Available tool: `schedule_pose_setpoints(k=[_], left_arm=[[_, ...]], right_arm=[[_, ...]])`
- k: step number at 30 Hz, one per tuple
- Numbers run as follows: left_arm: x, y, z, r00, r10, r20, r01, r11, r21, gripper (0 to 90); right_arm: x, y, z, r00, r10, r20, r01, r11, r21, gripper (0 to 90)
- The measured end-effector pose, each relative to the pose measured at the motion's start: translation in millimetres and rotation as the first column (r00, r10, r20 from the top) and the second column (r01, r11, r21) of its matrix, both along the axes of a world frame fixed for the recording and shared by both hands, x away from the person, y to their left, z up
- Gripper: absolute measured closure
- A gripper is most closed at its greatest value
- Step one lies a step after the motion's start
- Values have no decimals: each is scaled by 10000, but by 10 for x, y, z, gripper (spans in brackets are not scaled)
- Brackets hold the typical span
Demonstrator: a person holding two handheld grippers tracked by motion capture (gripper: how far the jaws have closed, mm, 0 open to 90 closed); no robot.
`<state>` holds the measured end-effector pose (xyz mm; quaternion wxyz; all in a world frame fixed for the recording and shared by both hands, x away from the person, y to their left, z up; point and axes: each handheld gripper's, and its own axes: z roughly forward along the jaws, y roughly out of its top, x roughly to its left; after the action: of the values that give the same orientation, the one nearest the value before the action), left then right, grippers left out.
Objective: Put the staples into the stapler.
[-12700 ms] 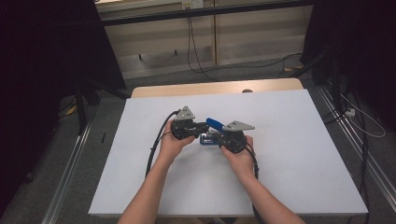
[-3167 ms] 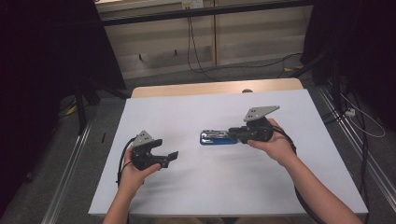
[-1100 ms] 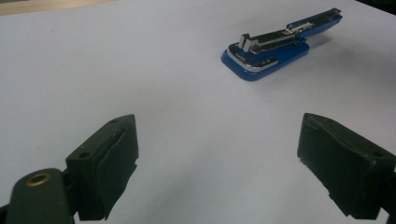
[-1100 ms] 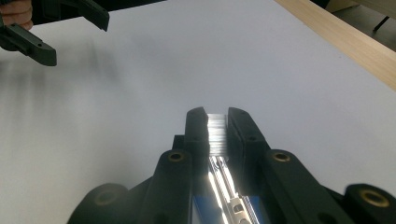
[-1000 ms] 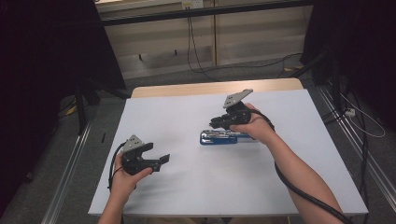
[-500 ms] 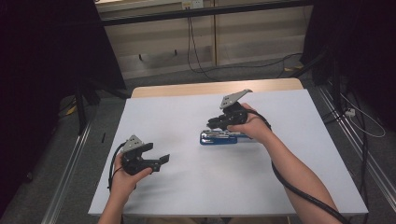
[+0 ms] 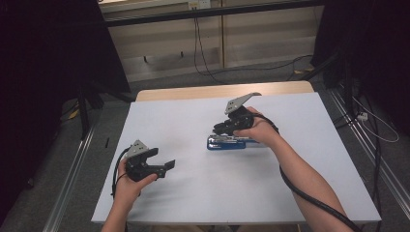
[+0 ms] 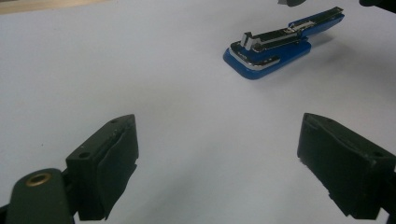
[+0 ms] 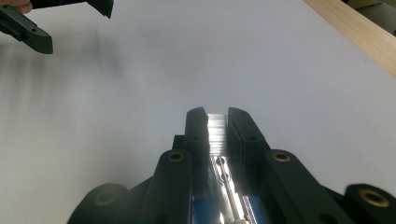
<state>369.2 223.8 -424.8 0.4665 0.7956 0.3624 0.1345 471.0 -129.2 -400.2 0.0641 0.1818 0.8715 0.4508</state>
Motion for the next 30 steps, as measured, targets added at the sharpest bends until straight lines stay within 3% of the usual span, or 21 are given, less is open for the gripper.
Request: schedule_pose_setpoints(k=[9,20,30], left_arm=[[4,-9,-7,10000,-77,-16,77,9999,93,127],[1,-18,-17,10000,-56,-79,56,10000,75,127],[10,5,-49,9999,23,-164,-21,9999,103,127]], right_arm=[[40,22,-39,9999,134,-47,-136,9989,-459,792],[104,35,-133,9978,667,-22,-667,9950,-749,793],[169,54,-185,9933,1155,-66,-1157,9904,-757,793]])
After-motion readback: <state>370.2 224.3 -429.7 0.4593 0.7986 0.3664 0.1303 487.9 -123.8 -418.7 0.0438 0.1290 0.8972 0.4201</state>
